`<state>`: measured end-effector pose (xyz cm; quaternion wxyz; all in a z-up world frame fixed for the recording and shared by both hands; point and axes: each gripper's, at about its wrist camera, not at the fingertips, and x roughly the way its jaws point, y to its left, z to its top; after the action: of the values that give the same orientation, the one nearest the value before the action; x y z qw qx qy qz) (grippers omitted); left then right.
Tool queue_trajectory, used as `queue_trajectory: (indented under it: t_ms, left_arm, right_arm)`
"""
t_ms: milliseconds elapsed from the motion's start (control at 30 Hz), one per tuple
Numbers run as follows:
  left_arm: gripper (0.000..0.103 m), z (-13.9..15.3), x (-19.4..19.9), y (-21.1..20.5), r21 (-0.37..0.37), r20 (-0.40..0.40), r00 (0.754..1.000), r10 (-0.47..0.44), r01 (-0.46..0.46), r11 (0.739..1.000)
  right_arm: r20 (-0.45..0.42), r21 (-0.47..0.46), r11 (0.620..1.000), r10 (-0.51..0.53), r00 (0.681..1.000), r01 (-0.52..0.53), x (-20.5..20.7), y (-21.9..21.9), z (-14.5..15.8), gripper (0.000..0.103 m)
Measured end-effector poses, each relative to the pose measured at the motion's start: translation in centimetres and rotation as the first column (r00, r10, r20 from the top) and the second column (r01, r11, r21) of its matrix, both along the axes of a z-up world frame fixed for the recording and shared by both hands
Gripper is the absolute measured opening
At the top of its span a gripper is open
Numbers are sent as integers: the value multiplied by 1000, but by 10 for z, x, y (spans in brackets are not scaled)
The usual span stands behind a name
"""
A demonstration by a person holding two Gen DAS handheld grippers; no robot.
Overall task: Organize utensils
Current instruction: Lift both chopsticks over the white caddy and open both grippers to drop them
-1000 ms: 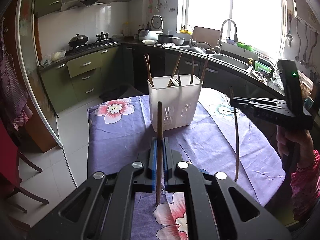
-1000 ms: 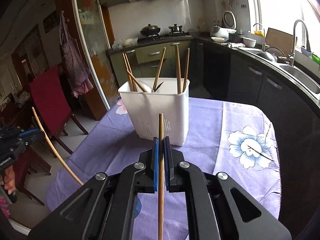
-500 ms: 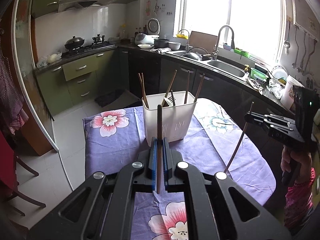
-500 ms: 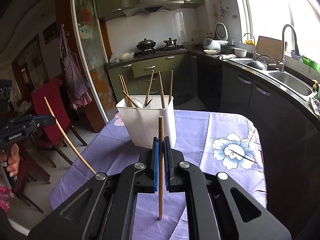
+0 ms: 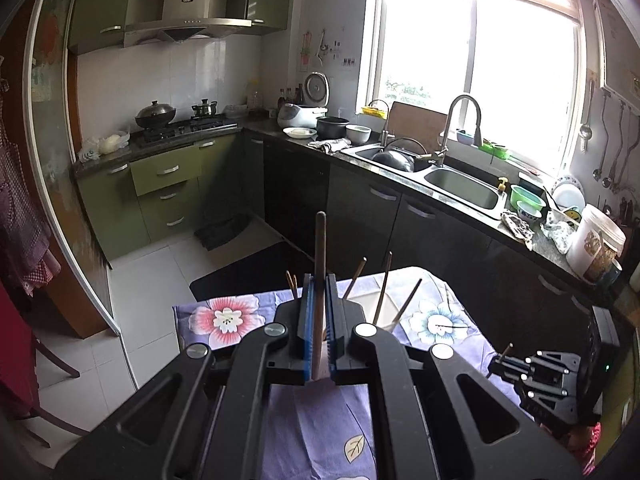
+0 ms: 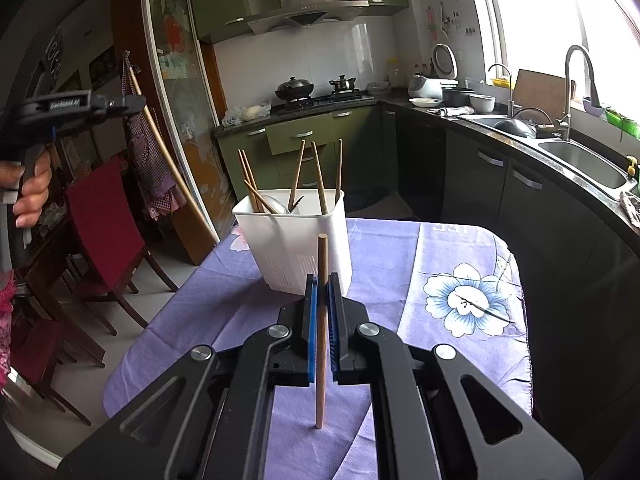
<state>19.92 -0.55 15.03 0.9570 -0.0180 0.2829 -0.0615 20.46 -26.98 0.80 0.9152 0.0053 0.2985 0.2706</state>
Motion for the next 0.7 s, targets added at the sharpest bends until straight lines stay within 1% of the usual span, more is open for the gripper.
queue_trajectory:
  t_ms: [200,367,533,700]
  left_arm:
    - [5,25,24,-3,12,49,998,33,-33,999]
    - [5,33,45,-6,23,66,996,54,-56,998]
    - [5,25,67,-10,21,51,997,65,-66,998]
    - [5,5,84,-17,30,12,998,56,-56,998]
  right_arm:
    - [4,-2,1000,13,1000,-13,-4,1,0,6]
    - [7,-5,1000,19,1000,-19,-7,0,0,6]
    - [9,-10,1000,22,1000,-22,-10,1,1,6]
    - [5,0,1000,29,1000,-29,-10,4,3,6]
